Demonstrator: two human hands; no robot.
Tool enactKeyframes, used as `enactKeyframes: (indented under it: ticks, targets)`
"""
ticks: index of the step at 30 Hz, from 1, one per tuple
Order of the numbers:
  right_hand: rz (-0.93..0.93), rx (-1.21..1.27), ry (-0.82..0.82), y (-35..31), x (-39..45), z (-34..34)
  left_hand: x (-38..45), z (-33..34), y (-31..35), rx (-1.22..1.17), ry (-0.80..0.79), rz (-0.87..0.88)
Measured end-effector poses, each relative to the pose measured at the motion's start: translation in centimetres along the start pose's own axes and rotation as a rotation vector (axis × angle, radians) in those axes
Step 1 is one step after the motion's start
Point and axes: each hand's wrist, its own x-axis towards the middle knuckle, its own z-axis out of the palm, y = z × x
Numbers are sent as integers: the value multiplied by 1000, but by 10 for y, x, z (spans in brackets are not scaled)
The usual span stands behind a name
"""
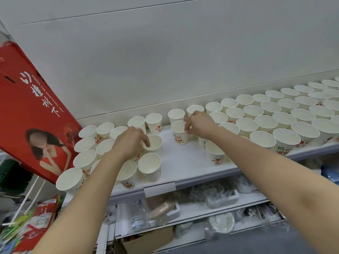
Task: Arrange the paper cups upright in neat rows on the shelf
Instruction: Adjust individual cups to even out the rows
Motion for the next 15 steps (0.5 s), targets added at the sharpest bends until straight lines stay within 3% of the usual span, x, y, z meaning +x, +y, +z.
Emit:
enactKeyframes:
  ticks: [6, 10, 15]
  targets:
    - [58, 30, 63, 0, -1, 1, 3, 1, 0, -154, 107, 45]
    - [21, 291, 182, -8, -18, -10, 12, -8, 16, -281, 119, 100]
    - [-125, 588, 73, -30, -49, -31, 24, -21, 54, -434, 77, 150]
